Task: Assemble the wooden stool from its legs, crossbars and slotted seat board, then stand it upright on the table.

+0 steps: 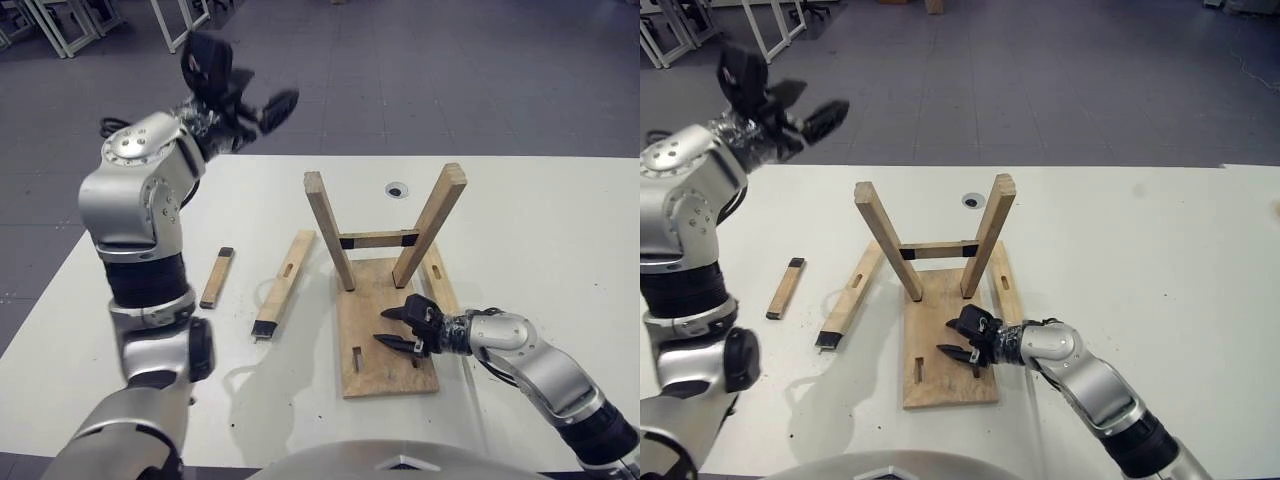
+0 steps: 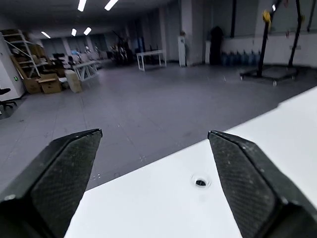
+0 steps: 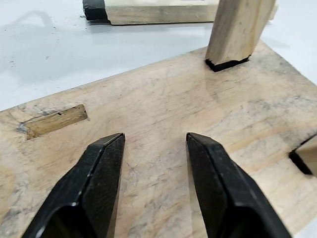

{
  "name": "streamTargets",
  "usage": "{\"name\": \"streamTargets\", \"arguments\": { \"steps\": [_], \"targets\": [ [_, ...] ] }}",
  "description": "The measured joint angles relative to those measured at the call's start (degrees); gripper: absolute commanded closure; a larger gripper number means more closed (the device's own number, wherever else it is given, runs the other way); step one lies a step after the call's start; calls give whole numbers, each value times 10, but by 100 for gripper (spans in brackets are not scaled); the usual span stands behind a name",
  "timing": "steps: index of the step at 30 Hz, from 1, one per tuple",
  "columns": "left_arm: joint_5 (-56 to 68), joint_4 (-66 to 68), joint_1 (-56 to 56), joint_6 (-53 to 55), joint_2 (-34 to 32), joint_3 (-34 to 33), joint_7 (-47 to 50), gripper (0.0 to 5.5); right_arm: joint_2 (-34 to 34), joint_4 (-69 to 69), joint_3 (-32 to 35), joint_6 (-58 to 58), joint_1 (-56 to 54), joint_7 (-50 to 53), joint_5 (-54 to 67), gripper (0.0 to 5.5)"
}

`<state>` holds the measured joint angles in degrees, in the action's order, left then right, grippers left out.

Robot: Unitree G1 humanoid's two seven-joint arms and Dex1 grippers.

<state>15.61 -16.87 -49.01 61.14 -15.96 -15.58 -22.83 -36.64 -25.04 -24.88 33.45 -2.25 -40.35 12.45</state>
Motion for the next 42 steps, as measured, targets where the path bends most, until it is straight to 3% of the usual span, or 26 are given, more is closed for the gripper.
{"name": "streamTargets", "arguments": {
  "steps": [3, 8, 13, 15, 19, 22, 24, 28, 32, 36, 38, 42],
  "targets": [
    [33, -77, -37, 114, 96, -22, 78, 214, 2, -3, -4, 12, 3, 12, -5, 323],
    [39, -93, -10, 155, 150, -23, 135, 220, 6, -6, -6, 18, 2, 17, -5, 323],
    [62, -92, -70, 30, 172, -71, 171, 220, 7, -7, -6, 18, 2, 23, -5, 323],
    [104, -118, -85, 44, 184, -65, 169, 220, 7, -6, -6, 19, 2, 27, -8, 323],
    [109, -115, 83, 62, 201, 15, 169, 220, 9, -8, -6, 19, 0, 27, -9, 323],
    [65, -105, 191, -63, 181, 110, 151, 220, 11, -1, -7, 20, -6, 27, -10, 323],
    [52, -100, 217, -131, 175, 135, 142, 220, 11, 0, -7, 21, -5, 29, -11, 323],
    [96, -90, 209, -127, 186, 123, 140, 220, 17, -1, -11, 22, 0, 37, -11, 323],
    [227, -105, 120, -78, 227, 47, 172, 220, 23, -2, -12, 23, -1, 39, -12, 323],
    [341, -133, -15, -78, 199, -44, 234, 220, 27, 0, -5, 31, -8, 39, -10, 323],
    [356, -133, -32, -70, 144, -80, 264, 220, 31, 2, 7, 46, -13, 42, -9, 323],
    [255, -139, 118, -37, -10, -81, 276, 220, 50, -40, 77, 128, -15, 76, 21, 323]
  ]
}}
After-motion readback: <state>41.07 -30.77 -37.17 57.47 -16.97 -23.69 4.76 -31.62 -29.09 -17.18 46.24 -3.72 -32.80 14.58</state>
